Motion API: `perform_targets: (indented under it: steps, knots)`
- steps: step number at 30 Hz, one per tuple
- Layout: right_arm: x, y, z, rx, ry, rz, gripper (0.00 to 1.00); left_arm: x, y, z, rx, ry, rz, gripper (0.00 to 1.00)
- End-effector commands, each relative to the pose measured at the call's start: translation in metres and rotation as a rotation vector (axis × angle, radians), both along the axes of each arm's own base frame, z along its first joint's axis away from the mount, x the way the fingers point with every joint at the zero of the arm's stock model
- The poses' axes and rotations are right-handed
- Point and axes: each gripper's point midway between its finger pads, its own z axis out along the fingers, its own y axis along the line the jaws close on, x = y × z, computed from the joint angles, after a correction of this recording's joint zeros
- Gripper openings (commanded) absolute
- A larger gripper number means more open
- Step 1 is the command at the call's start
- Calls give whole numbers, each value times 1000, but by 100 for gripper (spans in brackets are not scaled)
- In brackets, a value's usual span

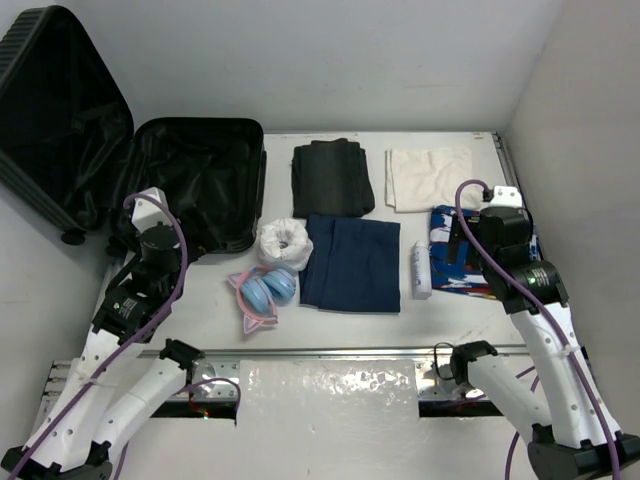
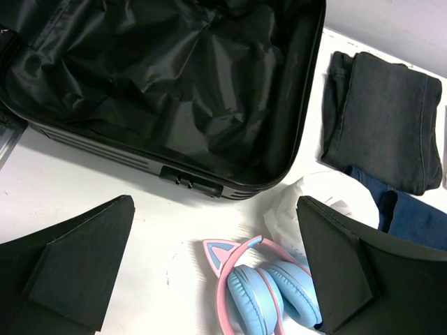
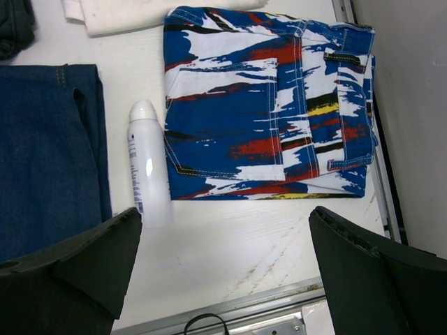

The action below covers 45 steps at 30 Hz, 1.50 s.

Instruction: Pack the luggage

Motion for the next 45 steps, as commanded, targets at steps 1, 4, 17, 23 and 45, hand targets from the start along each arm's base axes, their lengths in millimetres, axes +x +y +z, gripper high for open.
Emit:
perform_targets:
  steps: [1, 4, 17, 23, 45]
  knots:
    - [11, 5, 6, 24, -26, 7, 99, 5, -2, 10, -19, -41, -2, 100]
    - [18, 10, 3, 38, -9, 19, 99, 5, -3, 9, -21, -40, -4, 100]
    - [107, -1, -96, -134, 353, -96, 76, 8, -8, 3, -16, -15, -29, 100]
    - [132, -9, -141, -127, 456, -102, 70, 10, -13, 1, -16, -12, -54, 100]
    - [103, -15, -226, -59, 642, -143, 49, 14, -19, -4, -11, 14, -84, 100]
